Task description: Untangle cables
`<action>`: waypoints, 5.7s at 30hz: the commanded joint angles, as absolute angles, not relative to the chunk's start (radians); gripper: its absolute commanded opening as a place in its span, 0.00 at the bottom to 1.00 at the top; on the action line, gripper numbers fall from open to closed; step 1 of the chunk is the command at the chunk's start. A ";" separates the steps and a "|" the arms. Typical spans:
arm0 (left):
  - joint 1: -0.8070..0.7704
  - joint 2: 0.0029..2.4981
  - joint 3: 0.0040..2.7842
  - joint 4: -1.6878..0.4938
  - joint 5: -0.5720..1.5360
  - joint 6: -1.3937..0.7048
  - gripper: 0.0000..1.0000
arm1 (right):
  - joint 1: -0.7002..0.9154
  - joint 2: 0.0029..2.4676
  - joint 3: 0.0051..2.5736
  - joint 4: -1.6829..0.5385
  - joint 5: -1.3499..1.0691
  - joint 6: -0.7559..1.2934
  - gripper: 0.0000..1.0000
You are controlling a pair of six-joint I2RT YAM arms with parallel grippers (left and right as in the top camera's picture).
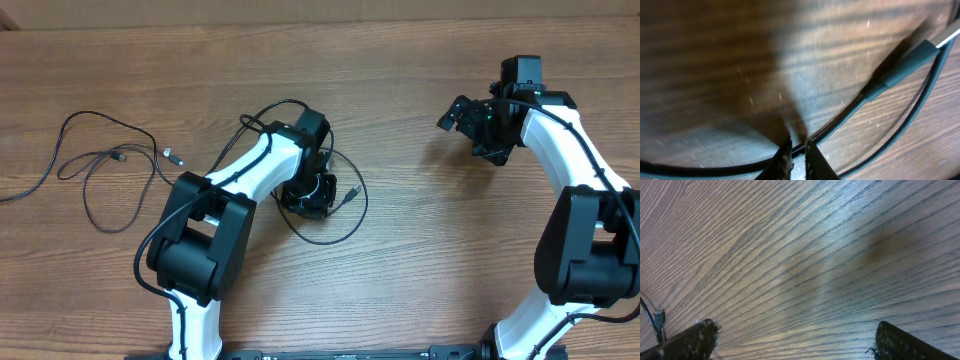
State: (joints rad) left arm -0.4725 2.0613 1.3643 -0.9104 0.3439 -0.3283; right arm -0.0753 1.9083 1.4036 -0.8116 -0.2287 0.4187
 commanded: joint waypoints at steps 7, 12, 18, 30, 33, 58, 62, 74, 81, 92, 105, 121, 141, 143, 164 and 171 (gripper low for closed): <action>-0.492 2.088 1.356 -1.022 0.236 -0.420 0.16 | -0.074 1.884 1.420 -0.810 -0.225 0.419 1.00; -0.493 2.088 1.356 -1.083 0.162 -0.419 0.19 | -0.074 1.884 1.420 -0.810 -0.225 0.419 1.00; -0.492 2.087 1.357 -1.124 0.147 -0.419 0.20 | -0.074 1.884 1.420 -0.810 -0.225 0.419 1.00; -0.427 2.087 1.537 -1.232 0.084 -0.419 0.41 | -0.074 1.884 1.420 -0.810 -0.225 0.419 1.00; -0.410 2.088 1.539 -1.215 0.039 -0.420 0.49 | -0.074 1.884 1.420 -0.810 -0.225 0.419 1.00; -0.406 2.088 1.336 -1.112 0.039 -0.514 0.98 | -0.074 1.884 1.420 -0.810 -0.225 0.419 1.00; -0.406 2.088 1.312 -1.111 0.147 -0.518 0.68 | -0.074 1.884 1.420 -0.810 -0.225 0.419 1.00; -0.469 2.088 1.280 -0.981 0.338 -0.531 0.04 | -0.074 1.884 1.420 -0.810 -0.225 0.419 1.00; -0.514 2.085 1.287 -0.889 0.528 -0.460 0.04 | -0.074 1.884 1.420 -0.810 -0.225 0.419 1.00; -0.492 1.998 1.536 -1.119 0.353 -0.426 0.14 | -0.074 1.884 1.420 -0.810 -0.225 0.419 1.00; -0.492 2.003 1.577 -0.880 0.094 -0.434 0.27 | -0.074 1.884 1.420 -0.810 -0.225 0.419 1.00; -0.492 2.015 1.468 -0.797 -0.033 -0.465 0.31 | -0.074 1.884 1.420 -0.810 -0.225 0.419 1.00; -0.517 2.035 1.272 -0.653 0.308 -0.555 0.15 | -0.074 1.884 1.420 -0.810 -0.225 0.419 1.00; -0.535 2.035 1.265 -0.653 0.308 -0.554 0.16 | -0.074 1.884 1.420 -0.810 -0.225 0.419 1.00; -0.669 2.035 1.263 -0.703 0.342 -0.583 0.29 | -0.074 1.884 1.420 -0.810 -0.225 0.419 1.00; -0.668 2.035 1.263 -0.699 0.371 -0.583 0.13 | -0.074 1.884 1.420 -0.810 -0.225 0.419 1.00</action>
